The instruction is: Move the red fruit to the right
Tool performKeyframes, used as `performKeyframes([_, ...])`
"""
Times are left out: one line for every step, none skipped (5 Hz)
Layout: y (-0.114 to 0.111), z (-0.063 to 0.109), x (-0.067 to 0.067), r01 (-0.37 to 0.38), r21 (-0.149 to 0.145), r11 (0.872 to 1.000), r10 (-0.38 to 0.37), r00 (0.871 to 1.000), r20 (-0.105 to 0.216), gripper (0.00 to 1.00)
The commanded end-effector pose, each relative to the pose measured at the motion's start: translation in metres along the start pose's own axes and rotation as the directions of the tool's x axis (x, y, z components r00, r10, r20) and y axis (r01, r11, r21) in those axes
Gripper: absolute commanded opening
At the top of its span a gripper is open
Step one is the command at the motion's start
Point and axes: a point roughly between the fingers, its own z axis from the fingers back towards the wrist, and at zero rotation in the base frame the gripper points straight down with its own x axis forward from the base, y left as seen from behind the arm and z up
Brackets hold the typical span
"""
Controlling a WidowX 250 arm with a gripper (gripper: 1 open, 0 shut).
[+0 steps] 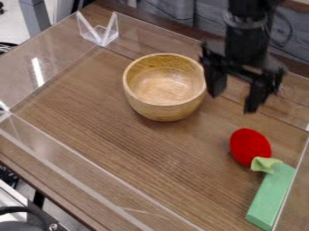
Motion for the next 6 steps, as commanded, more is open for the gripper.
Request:
performKeyframes([0.008,0.030,-0.005,-0.063,0.009,0.998,0.062,0.997,0.048,1.00])
performKeyframes([0.021,0.041,-0.015,-0.111,0.007,0.994,0.110,0.993,0.040,1.00])
performKeyframes([0.048,0.033,-0.015,-0.154,-0.003,0.988,0.154,0.987,0.037,1.00])
performKeyframes([0.046,0.017,-0.011,-0.156,-0.009,0.988,0.156,0.988,0.022,1.00])
performKeyframes([0.046,0.018,-0.006,-0.194,-0.007,0.981,0.194,0.981,0.027,1.00])
performKeyframes([0.047,0.018,-0.001,-0.238,0.004,0.971,0.237,0.971,0.039,1.00])
